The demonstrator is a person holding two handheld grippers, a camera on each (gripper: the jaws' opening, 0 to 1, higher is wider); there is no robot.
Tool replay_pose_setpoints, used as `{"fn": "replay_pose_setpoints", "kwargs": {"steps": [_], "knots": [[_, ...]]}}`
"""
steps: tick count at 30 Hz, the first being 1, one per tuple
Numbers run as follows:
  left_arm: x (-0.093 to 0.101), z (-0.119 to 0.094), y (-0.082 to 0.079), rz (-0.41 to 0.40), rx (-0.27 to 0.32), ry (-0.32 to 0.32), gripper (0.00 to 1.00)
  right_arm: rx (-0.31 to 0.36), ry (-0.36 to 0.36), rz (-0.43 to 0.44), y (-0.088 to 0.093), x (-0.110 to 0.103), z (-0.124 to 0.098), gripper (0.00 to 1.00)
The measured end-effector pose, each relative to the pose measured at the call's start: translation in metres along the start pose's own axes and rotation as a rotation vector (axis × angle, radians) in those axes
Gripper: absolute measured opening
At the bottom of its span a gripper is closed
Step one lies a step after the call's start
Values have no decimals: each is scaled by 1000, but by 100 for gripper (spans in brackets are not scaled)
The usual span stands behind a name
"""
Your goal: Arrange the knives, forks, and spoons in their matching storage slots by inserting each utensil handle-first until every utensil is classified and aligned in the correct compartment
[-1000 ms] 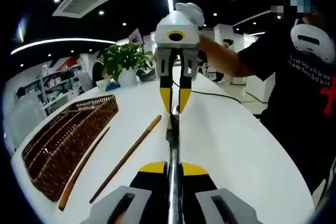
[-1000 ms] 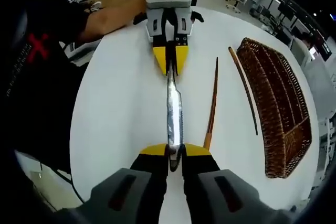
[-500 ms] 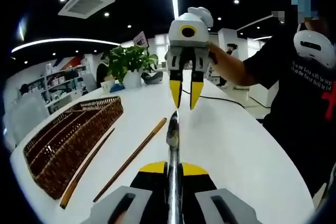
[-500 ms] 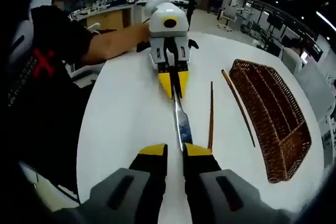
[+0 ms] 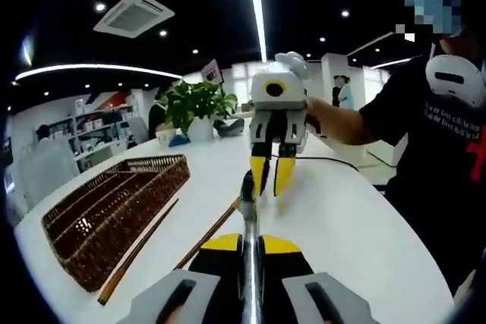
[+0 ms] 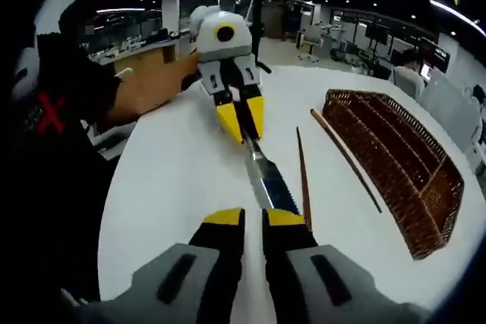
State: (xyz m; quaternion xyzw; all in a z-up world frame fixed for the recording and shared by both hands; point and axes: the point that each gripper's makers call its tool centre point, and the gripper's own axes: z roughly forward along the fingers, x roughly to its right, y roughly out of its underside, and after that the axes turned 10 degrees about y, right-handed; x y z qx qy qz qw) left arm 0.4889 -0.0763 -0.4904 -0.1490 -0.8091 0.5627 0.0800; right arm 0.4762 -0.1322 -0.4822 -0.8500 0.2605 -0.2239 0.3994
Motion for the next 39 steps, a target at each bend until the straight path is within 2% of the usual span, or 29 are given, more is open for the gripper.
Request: {"fn": "replay_pose_setpoints", "kwargs": {"steps": [1, 2, 4, 6, 7, 8, 10, 11, 13, 15, 18, 19, 21, 24, 27, 28, 31, 36, 39], "knots": [[2, 2, 0, -2, -2, 12, 7, 9, 29, -8, -4, 6, 0, 21], [2, 4, 0, -2, 0, 13, 7, 5, 34, -11, -4, 7, 0, 21], [-1, 3, -2, 11, 0, -5, 6, 3, 14, -35, -5, 1, -2, 14], [-5, -3, -4, 9, 16, -21, 6, -5, -11, -19, -5, -5, -4, 11], [-5, -5, -4, 7, 22, -25, 6, -27, -57, -12, -1, -15, -5, 13], [-7, -9, -5, 7, 29, -34, 6, -52, -71, -8, 4, -19, -5, 14], [-13, -14, -8, 15, 45, -67, 6, -75, -71, -30, 11, -21, -4, 9], [-13, -17, -11, 15, 58, -72, 6, -107, -81, -31, 21, -23, -1, 8], [-13, -21, -19, 16, 100, -75, 6, -111, -62, 1, 26, -17, 3, 21], [-13, -23, -22, 21, 116, -77, 6, -90, -25, 47, 24, -7, 5, 29], [-13, -21, -25, 17, 131, -75, 6, 19, 36, 69, 3, 13, 0, 25], [-13, -20, -24, 16, 130, -75, 6, 52, 44, 50, -4, 16, -3, 23], [-14, -17, -22, 4, 123, -69, 6, 59, 64, 54, -9, 20, -7, 18], [-16, -10, -16, -17, 92, -78, 5, 96, 75, 42, -20, 21, -9, 16], [-10, -4, -19, -19, 95, -41, 1, 112, 99, 24, -26, 23, -10, 19], [-9, -2, -18, 9, 85, -41, 1, 116, 92, 27, -27, 23, -10, 19], [-6, 4, -16, -2, 72, -26, 1, 135, 94, 22, -33, 23, -7, 17], [-6, 1, -20, -20, 85, -23, 1, 170, 86, 18, -44, 18, -8, 19], [-4, -1, -22, -20, 94, -19, 2, 201, 54, 28, -53, 10, -11, 14]]}}
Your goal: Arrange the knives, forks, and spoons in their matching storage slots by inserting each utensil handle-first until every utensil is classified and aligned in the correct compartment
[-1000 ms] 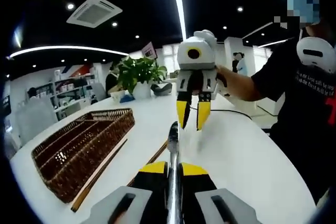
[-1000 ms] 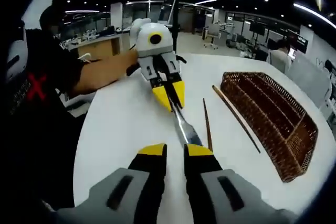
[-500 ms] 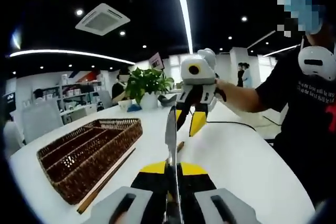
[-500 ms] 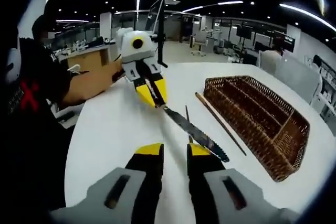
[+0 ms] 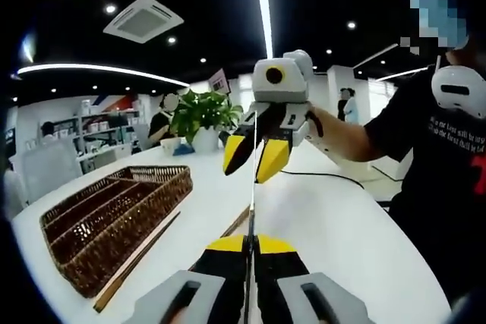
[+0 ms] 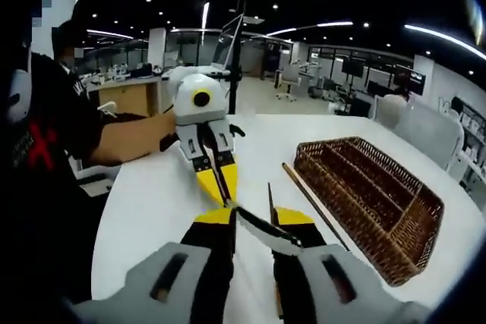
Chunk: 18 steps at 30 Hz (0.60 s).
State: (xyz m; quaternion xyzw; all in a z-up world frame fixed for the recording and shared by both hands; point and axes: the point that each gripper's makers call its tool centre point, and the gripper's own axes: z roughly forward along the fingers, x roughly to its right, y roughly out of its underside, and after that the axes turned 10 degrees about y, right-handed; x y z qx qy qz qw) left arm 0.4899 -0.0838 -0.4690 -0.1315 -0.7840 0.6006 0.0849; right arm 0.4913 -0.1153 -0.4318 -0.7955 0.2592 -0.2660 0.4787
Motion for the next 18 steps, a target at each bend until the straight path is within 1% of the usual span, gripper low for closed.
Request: {"fn": "replay_pose_setpoints", "kwargs": {"steps": [1, 2, 3, 4, 5, 6, 7, 10, 14, 15, 18], "knots": [[0, 0, 0, 3, 1, -1, 2, 23, -38, 7, -5, -7, -2, 11], [-1, 0, -1, 11, 4, -7, 3, 36, -48, 22, -9, -11, -3, 7], [-2, 1, -2, 18, 6, -9, 3, 42, -84, 28, -12, -16, -3, 3], [-1, 1, -2, 20, 7, -6, 4, 38, -98, 24, -13, -18, -4, 0], [0, 2, -3, 31, 8, -6, 4, 38, -82, 20, -13, -17, -4, 0], [0, 1, -3, 43, 6, -10, 5, 37, -65, -11, -13, -16, -3, 0], [-4, 2, -3, 90, -4, -34, 5, 34, -59, -14, -13, -17, -3, 0], [-4, 5, -5, 126, -9, -50, 5, 26, -48, -6, -13, -16, -3, 0], [-2, 11, -22, 188, 38, -68, 10, 16, -37, 0, -14, -17, -3, 0], [-1, 13, -24, 204, 38, -72, 11, 18, -32, -6, -15, -18, -3, 0], [4, 25, -26, 216, 39, -51, 11, 8, -35, -49, -21, -23, -3, 0]]}}
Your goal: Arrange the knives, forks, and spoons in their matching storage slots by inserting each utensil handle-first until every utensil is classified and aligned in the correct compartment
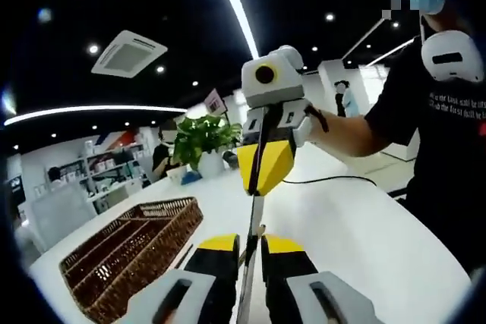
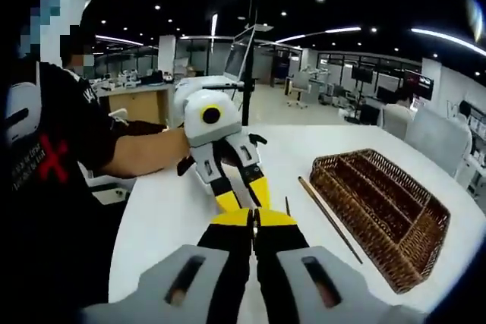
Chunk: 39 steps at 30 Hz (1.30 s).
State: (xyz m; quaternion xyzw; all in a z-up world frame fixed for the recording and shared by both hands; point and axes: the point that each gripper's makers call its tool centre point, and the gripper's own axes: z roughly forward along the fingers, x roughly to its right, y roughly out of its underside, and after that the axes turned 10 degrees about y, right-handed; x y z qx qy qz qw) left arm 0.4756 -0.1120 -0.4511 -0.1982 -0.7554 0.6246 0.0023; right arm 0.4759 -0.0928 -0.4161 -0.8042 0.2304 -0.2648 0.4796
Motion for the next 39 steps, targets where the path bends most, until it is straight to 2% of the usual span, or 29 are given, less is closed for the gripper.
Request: {"fn": "replay_pose_setpoints", "kwargs": {"steps": [2, 3, 4, 5, 7, 8, 9, 11, 13, 16, 18, 19, 21, 23, 24, 25, 29, 32, 35, 38, 39], "knots": [[1, 5, 1, 7, -5, 4, 6, -3, -11, -17, -4, -5, 0, 0], [-3, 5, 0, 13, 3, -14, 5, 2, -3, -30, -5, -3, -1, 0], [0, 4, -4, -30, 35, 6, 4, 6, -7, -34, -6, -3, -2, 0], [3, 3, -6, -22, 48, 35, 4, 17, -26, -21, -9, -4, -3, 0], [3, 3, -7, -22, 47, 28, 2, 42, -28, -35, -12, -5, -4, 4], [2, 3, -8, -19, 47, 22, 2, 84, -8, -90, -15, -1, -3, 6], [0, 2, -8, -33, 49, 21, 1, 99, 7, -98, -16, 2, -3, 7], [-3, -4, -8, -30, 51, 11, 1, 84, -7, -40, -10, 4, -4, 10], [-7, -10, -11, -34, 76, -6, 1, 87, -1, -28, -4, 8, -4, 15], [-15, -17, -21, -45, 129, -39, 1, 85, -2, -3, 8, 13, -2, 18], [-16, -21, -28, -53, 169, -41, 1, 119, -50, -20, 16, 7, 4, 18], [-16, -22, -32, -55, 197, -38, 1, 100, -58, -2, 23, 5, 10, 17], [-14, -20, -42, -66, 249, -22, 1, 58, -63, -33, 36, 0, 22, 17], [-11, -16, -45, -78, 270, -7, 1, 64, -70, -43, 36, -2, 29, 19], [-14, -14, -46, -81, 280, -20, 1, 77, -83, -9, 33, -7, 32, 21], [-16, -12, -50, -110, 315, -22, 1, 98, -99, 26, 28, -10, 35, 21], [-12, -9, -58, -138, 386, 9, 1, 121, -72, 13, 26, -6, 42, 16], [-12, -10, -62, -134, 410, 8, 1, 150, -81, 32, 23, -7, 41, 5], [-13, -13, -63, -147, 433, 17, 1, 160, -79, 14, 21, -9, 39, 4], [-9, -13, -62, -144, 424, 35, 2, 132, -79, 0, 24, -11, 37, 2], [-8, -12, -55, -165, 373, 32, 2, 72, -77, -12, 33, -10, 36, 2]]}}
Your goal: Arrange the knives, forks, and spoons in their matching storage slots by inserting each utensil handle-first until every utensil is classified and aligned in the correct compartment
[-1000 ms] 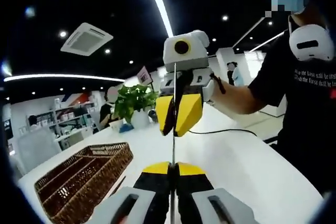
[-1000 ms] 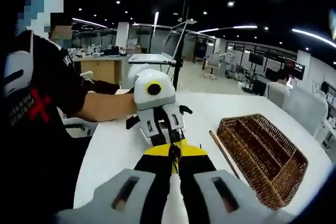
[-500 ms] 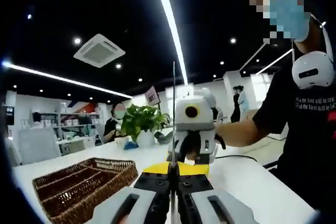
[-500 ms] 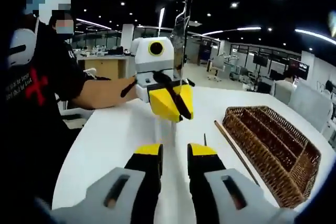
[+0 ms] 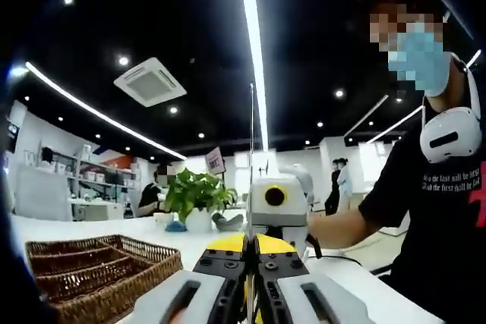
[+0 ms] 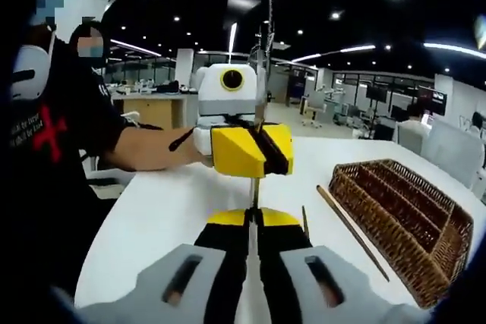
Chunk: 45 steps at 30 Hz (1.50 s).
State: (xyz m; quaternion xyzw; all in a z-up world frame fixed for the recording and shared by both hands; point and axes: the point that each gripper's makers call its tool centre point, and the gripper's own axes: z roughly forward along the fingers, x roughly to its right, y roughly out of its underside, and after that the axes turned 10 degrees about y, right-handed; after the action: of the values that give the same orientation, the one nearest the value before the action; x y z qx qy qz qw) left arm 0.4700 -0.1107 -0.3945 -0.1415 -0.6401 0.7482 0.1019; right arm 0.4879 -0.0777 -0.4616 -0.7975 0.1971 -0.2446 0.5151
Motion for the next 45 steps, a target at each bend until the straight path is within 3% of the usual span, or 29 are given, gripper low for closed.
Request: {"fn": "replay_pose_setpoints", "kwargs": {"steps": [2, 5, 9, 13, 14, 15, 16, 17, 18, 22, 27, 30, 31, 32, 33, 37, 42, 43, 44, 45], "knots": [[-4, -4, 4, 33, -38, -23, 4, -39, 37, -30, 6, 7, -3, 1], [-13, -14, 5, 60, -70, -74, 9, -109, 14, 25, 14, 6, -13, 1], [-19, -32, -13, 78, -18, -120, 13, -183, 33, -16, 26, 13, -24, 1], [-7, -30, -17, 74, 11, -54, 6, -197, 14, -35, 25, 10, -29, 2], [5, -25, -17, 30, 23, 11, 2, -202, 10, -48, 25, 9, -29, 2], [10, -22, -19, 25, 42, 36, 0, -206, 27, -71, 26, 12, -28, 3], [8, -20, -18, 27, 41, 33, 0, -207, 53, -78, 26, 18, -28, 3], [5, -19, -17, 60, 37, 13, 0, -219, 29, -65, 28, 15, -28, 4], [7, -18, -15, 35, 40, 27, 0, -226, 16, -58, 29, 14, -29, 4], [4, -20, -22, 16, 91, 18, 0, -171, 25, -105, 24, 13, -24, 4], [3, -16, -18, 12, 87, 18, 0, -89, 27, -117, 4, 7, -17, 7], [6, -12, -18, 10, 94, 34, 0, -96, 24, -120, 6, 4, -10, 15], [5, -13, -18, 18, 86, 30, 0, -132, 17, -135, 13, 3, -10, 4], [2, -15, -15, 17, 68, 15, 0, -152, 27, -205, 18, 6, -11, 4], [3, -16, -17, 15, 81, 24, 0, -110, 34, -190, 13, 3, -4, 4], [1, -23, -26, 3, 132, 24, 0, -81, 35, -154, 7, 5, -7, 4], [1, -24, -31, 2, 155, 28, 0, -105, 42, -161, 12, 5, -9, 4], [1, -24, -30, -2, 153, 30, 0, -132, 40, -75, 15, 4, -12, 4], [1, -23, -28, -12, 147, 36, 0, -157, 28, -43, 16, 2, -13, 3], [3, -23, -27, -24, 140, 46, 0, -153, 23, -101, 15, 2, -14, 2]]}}
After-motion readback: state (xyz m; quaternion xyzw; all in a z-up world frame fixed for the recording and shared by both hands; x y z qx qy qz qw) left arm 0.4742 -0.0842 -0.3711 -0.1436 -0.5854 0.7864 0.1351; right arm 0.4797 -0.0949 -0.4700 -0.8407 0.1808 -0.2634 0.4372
